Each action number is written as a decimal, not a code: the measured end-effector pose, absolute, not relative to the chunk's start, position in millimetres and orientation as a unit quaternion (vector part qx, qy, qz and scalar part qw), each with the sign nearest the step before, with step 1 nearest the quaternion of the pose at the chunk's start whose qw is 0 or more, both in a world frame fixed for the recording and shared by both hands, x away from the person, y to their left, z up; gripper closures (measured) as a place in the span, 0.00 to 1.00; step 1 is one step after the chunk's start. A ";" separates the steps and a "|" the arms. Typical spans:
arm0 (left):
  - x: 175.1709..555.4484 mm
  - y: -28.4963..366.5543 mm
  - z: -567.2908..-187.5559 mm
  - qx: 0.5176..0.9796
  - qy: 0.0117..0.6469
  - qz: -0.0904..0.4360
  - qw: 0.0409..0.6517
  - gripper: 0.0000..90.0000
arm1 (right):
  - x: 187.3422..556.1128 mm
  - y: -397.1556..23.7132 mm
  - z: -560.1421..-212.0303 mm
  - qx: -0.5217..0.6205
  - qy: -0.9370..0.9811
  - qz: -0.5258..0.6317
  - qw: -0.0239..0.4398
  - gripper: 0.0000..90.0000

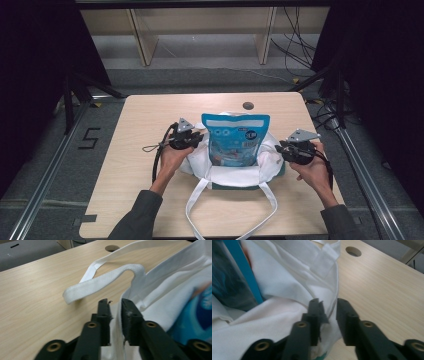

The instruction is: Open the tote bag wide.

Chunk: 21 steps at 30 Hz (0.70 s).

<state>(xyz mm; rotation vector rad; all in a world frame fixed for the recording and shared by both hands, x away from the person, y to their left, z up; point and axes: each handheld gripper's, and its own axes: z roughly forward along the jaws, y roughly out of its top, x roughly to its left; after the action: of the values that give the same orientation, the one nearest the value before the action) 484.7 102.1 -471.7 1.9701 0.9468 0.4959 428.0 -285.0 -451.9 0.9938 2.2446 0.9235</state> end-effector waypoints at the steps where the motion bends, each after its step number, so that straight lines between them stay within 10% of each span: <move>1: 484.7 102.1 -471.7 0.791 0.380 0.199 0.435 0.91 | 428.0 -285.0 -451.9 0.366 0.827 0.340 0.257 0.87; 16: 489.5 99.9 -501.9 0.811 0.395 0.185 0.390 0.88 | 451.5 -290.9 -494.4 0.398 0.833 0.322 0.210 0.97; 21: 481.9 106.2 -480.8 0.796 0.392 0.192 0.419 0.75 | 449.2 -295.7 -478.3 0.399 0.817 0.348 0.230 0.74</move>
<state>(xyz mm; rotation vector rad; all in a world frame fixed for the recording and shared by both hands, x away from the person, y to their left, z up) 481.9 106.2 -480.8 1.9973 0.9832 0.4821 449.2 -295.7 -478.3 1.0982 2.2473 0.9578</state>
